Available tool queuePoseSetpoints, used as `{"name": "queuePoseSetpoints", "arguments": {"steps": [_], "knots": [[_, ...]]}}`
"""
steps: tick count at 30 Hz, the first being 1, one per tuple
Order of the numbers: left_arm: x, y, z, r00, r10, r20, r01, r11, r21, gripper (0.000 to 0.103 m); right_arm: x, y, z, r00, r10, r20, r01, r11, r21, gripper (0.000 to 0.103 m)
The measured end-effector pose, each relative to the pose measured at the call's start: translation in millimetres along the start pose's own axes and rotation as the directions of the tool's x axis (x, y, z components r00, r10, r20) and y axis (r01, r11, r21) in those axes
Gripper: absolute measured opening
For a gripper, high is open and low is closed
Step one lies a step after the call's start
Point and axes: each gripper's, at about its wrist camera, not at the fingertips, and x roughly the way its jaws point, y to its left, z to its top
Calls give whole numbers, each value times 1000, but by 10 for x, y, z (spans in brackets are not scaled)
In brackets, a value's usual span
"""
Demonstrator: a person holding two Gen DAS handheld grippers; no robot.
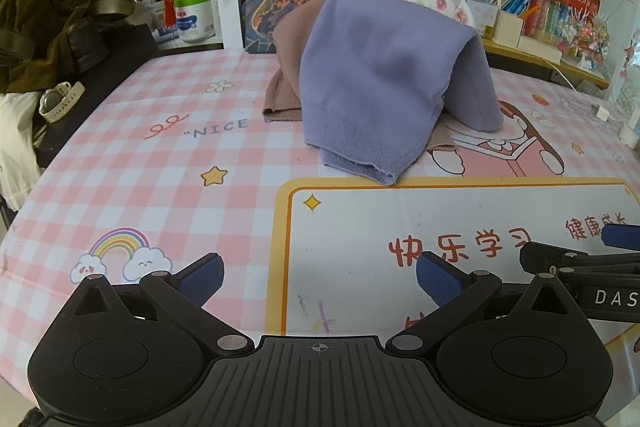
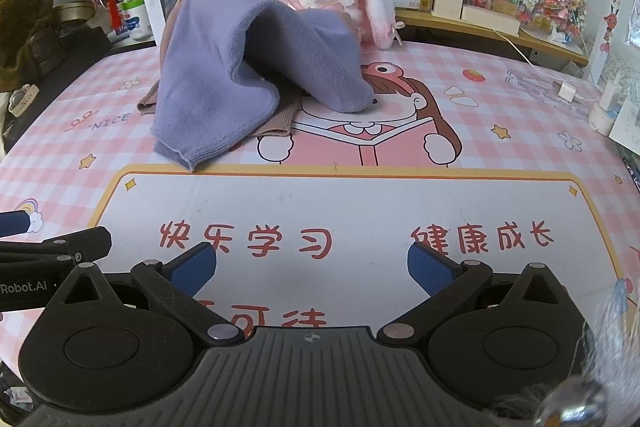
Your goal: Fold clothes
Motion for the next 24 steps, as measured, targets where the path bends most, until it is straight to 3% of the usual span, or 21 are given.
{"name": "queuePoseSetpoints", "arguments": {"steps": [24], "knots": [[60,-51,37,1000,5,-12,-5,1000,18,103,67,-41,25,1000,3,-12,-3,1000,4,103]]}}
